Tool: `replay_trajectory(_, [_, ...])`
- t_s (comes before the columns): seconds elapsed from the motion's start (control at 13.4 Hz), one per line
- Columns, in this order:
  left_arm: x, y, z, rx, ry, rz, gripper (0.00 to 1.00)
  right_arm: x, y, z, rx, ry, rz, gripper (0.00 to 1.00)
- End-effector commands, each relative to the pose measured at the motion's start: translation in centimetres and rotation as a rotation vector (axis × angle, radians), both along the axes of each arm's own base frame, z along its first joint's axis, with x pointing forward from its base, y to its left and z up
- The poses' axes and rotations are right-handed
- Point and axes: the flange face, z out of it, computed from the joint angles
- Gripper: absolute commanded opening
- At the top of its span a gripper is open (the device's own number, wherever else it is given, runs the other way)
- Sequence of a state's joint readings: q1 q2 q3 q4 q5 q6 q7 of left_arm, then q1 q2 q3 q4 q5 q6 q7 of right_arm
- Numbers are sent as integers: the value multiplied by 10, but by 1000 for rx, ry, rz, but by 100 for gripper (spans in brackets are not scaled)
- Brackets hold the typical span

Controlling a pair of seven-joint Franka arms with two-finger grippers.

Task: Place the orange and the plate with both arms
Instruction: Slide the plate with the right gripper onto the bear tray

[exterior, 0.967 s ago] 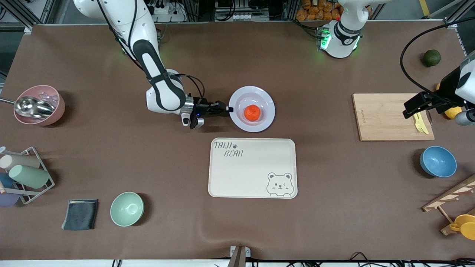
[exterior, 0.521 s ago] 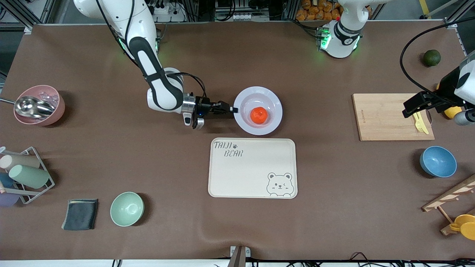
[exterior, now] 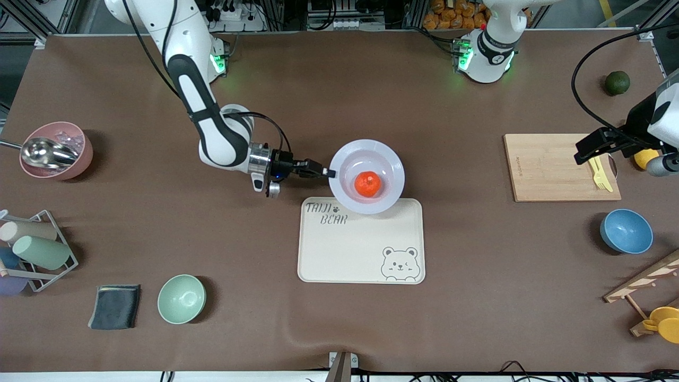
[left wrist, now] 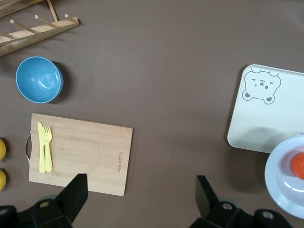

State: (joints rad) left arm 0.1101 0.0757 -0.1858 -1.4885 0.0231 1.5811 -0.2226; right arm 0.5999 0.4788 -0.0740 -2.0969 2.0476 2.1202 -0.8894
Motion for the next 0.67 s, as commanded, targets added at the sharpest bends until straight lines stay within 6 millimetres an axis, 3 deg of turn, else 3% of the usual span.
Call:
replay_trajectory(0.0, [-8, -3, 6, -16, 0, -3, 100, 28, -10, -6, 21, 7, -59, 0])
replay_trajectory(0.22, [-5, -7, 3, -17, -3, -11, 100, 45, -5, -45, -33, 14, -77, 0])
replay_trajectory(0.6, [-3, -8, 2, -18, -8, -11, 100, 81, 8, -54, -82, 6, -130, 0])
